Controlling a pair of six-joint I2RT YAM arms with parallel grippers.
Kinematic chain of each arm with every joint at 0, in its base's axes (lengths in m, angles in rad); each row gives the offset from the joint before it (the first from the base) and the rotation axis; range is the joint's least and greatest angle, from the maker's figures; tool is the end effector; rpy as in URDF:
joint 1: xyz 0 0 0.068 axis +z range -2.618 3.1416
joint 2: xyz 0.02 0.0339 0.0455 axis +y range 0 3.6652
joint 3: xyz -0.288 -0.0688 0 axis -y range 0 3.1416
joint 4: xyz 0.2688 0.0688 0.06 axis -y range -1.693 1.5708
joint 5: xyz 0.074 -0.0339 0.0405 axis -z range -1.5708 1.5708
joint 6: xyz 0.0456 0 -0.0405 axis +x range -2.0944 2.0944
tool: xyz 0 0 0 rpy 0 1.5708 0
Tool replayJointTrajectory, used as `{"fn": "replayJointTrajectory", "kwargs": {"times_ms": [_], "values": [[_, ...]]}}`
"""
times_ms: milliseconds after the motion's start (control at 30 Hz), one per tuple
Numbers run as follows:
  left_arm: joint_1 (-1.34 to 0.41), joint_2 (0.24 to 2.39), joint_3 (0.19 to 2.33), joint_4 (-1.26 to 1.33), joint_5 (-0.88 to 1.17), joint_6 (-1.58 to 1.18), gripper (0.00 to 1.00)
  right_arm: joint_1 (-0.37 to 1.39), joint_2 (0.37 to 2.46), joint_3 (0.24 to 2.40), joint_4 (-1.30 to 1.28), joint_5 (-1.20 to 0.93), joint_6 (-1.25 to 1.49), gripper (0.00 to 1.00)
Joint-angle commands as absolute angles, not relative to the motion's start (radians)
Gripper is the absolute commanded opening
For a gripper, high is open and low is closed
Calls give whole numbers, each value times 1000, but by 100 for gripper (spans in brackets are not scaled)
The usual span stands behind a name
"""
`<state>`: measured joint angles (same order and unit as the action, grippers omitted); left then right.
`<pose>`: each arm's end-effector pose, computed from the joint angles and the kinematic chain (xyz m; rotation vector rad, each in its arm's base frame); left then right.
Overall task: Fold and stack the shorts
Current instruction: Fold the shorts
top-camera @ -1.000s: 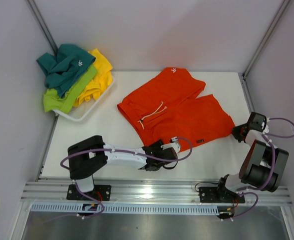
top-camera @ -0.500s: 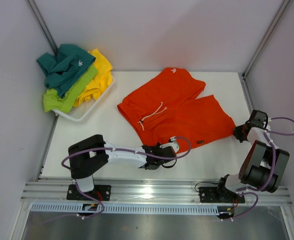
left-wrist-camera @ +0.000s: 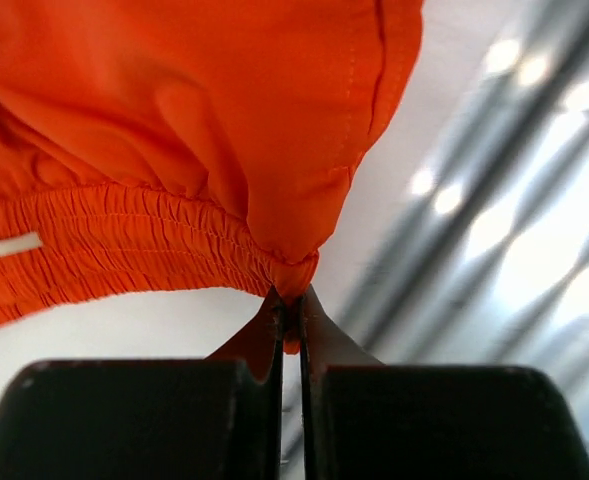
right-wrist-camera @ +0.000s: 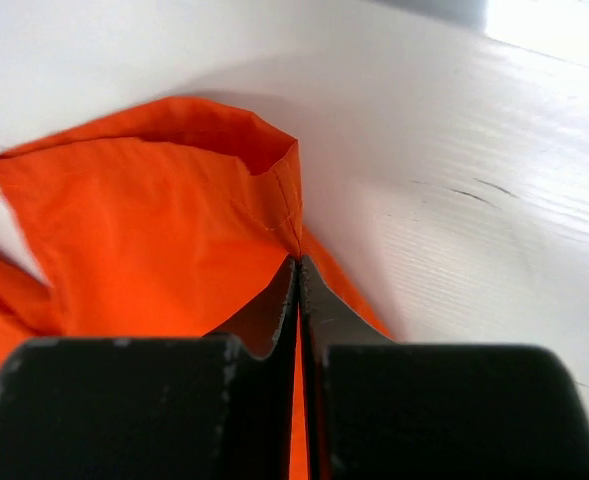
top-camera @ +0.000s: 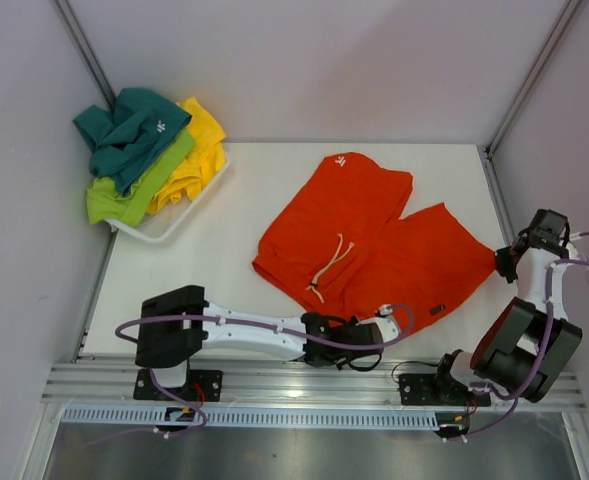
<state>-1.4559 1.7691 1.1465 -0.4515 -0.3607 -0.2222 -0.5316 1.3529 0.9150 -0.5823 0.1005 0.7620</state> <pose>0.0602 -0.3813 0.1853 1.3750 2.1422 -0.1700 0.2469 -0.1505 0.2333 1.5860 2.0394 -0.0452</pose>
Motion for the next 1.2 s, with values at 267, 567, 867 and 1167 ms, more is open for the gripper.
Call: {"fn": "replayJointTrajectory", "kwargs": {"times_ms": [267,567,867,1167], "values": [[-1559,1706,1258,-439,-49,-403,0,-594,1276,1202,-751,92,675,0],[-1536,1493,1157,-357,21,-503,0,-545,1310,1341,-742,-32,736,0],[-1388,1309,1002,-312,116,-613,0,-351,1391,1540,-776,36,793,0],[-1312,1139,807,-189,133,-722,0,-198,1492,1669,-749,63,831,0]]}}
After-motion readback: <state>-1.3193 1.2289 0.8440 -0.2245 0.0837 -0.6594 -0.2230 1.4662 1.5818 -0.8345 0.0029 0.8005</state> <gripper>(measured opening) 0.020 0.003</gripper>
